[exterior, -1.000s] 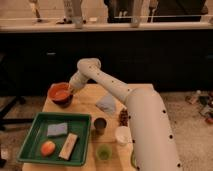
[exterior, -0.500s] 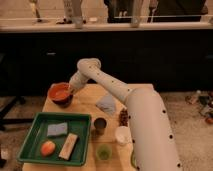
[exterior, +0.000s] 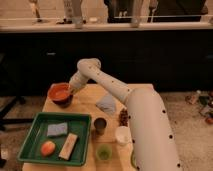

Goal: Stack bowls on top of each other

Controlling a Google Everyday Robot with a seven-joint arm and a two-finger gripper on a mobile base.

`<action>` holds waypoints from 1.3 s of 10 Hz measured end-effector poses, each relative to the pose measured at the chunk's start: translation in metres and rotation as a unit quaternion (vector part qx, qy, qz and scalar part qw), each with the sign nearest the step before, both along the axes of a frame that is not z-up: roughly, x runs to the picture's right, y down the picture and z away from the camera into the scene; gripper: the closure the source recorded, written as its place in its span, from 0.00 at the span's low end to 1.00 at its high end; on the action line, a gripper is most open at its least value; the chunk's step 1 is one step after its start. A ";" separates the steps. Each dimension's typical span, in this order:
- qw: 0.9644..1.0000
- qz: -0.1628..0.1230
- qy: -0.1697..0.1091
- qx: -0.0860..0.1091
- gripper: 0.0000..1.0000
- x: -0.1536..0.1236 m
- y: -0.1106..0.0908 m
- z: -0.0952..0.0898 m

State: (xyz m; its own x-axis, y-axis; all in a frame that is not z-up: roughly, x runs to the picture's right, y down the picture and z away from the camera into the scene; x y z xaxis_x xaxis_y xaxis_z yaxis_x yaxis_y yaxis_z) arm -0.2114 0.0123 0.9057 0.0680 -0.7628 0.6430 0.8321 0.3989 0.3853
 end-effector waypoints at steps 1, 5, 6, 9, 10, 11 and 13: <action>1.000 0.000 0.000 0.000 0.66 0.000 0.000 0.000; 1.000 0.000 0.000 0.000 0.27 0.000 0.000 0.000; 1.000 0.000 0.000 0.000 0.24 0.000 0.000 0.000; 1.000 0.000 0.000 0.000 0.24 0.000 0.000 0.000; 1.000 0.000 0.000 0.000 0.24 0.000 0.000 0.000; 1.000 0.000 0.000 0.000 0.24 0.000 0.000 0.000; 1.000 0.000 0.000 0.000 0.24 0.000 0.000 0.000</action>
